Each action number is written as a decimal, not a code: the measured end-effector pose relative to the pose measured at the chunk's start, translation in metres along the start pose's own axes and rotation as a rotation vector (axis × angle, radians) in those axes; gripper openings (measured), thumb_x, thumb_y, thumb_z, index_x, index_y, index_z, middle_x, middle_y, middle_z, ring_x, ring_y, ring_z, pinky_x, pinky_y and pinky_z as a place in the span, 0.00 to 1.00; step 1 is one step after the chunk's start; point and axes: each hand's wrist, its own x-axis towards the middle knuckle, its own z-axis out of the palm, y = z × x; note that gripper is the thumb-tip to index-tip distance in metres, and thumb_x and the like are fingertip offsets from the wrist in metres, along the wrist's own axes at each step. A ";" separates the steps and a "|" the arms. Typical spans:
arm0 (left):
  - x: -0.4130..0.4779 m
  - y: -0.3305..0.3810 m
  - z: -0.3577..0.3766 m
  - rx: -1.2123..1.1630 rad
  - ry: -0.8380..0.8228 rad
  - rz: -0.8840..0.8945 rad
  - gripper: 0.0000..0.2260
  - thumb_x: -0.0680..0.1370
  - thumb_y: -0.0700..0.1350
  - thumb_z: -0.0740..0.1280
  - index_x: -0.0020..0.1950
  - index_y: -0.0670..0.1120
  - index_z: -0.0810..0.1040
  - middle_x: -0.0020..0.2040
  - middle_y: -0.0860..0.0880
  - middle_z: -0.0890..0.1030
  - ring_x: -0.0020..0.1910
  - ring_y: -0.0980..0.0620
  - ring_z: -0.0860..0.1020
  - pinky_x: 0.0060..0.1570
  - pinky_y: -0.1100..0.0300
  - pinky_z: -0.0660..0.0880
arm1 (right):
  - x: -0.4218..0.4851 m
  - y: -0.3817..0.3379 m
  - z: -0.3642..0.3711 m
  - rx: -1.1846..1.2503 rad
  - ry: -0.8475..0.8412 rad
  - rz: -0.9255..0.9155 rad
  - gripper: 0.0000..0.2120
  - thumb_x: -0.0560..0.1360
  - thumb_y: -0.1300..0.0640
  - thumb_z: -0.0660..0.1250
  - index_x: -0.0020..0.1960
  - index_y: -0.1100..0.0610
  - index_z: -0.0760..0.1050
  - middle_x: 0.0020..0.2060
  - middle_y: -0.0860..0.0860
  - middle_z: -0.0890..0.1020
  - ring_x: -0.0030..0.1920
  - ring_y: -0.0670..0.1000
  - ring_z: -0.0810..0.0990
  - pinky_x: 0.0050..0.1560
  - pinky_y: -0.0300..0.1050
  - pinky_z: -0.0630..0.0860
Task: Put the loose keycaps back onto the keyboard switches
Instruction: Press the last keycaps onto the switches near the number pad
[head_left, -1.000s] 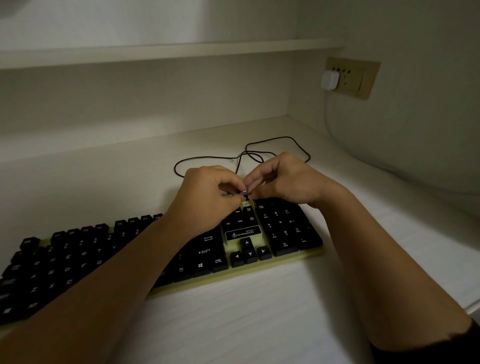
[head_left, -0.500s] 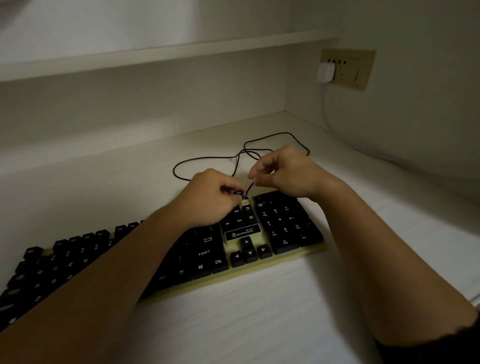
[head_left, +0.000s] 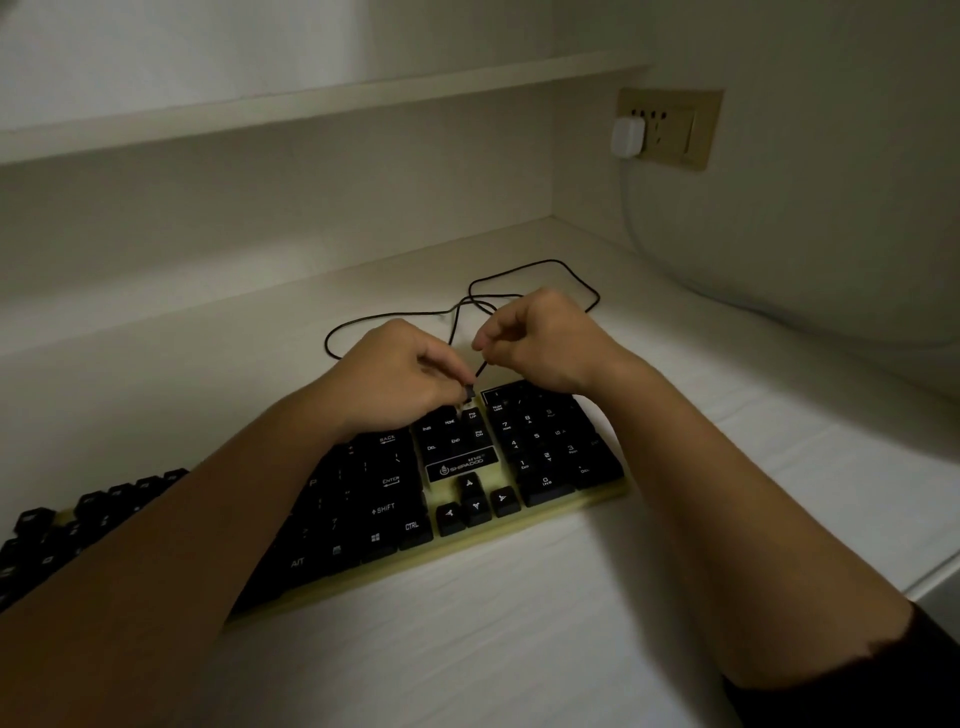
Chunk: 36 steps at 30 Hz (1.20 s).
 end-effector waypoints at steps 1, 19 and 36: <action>0.000 0.001 -0.001 0.024 0.003 0.007 0.06 0.71 0.44 0.74 0.45 0.54 0.86 0.39 0.54 0.86 0.42 0.55 0.83 0.53 0.55 0.79 | 0.000 0.000 0.000 0.000 -0.009 0.005 0.06 0.76 0.60 0.70 0.50 0.53 0.86 0.49 0.50 0.86 0.52 0.47 0.83 0.59 0.45 0.79; -0.001 0.004 0.005 0.058 0.061 -0.018 0.02 0.71 0.44 0.75 0.42 0.49 0.86 0.38 0.52 0.86 0.41 0.55 0.84 0.52 0.54 0.81 | -0.002 0.001 0.006 -0.038 -0.097 0.034 0.06 0.76 0.60 0.70 0.49 0.53 0.85 0.38 0.44 0.82 0.37 0.37 0.78 0.35 0.27 0.68; -0.011 0.007 0.018 0.128 0.196 0.000 0.04 0.71 0.42 0.74 0.40 0.50 0.86 0.39 0.53 0.84 0.40 0.56 0.82 0.46 0.61 0.79 | -0.006 -0.006 0.013 -0.076 -0.087 0.038 0.07 0.75 0.61 0.69 0.47 0.53 0.86 0.38 0.42 0.81 0.46 0.44 0.81 0.51 0.37 0.75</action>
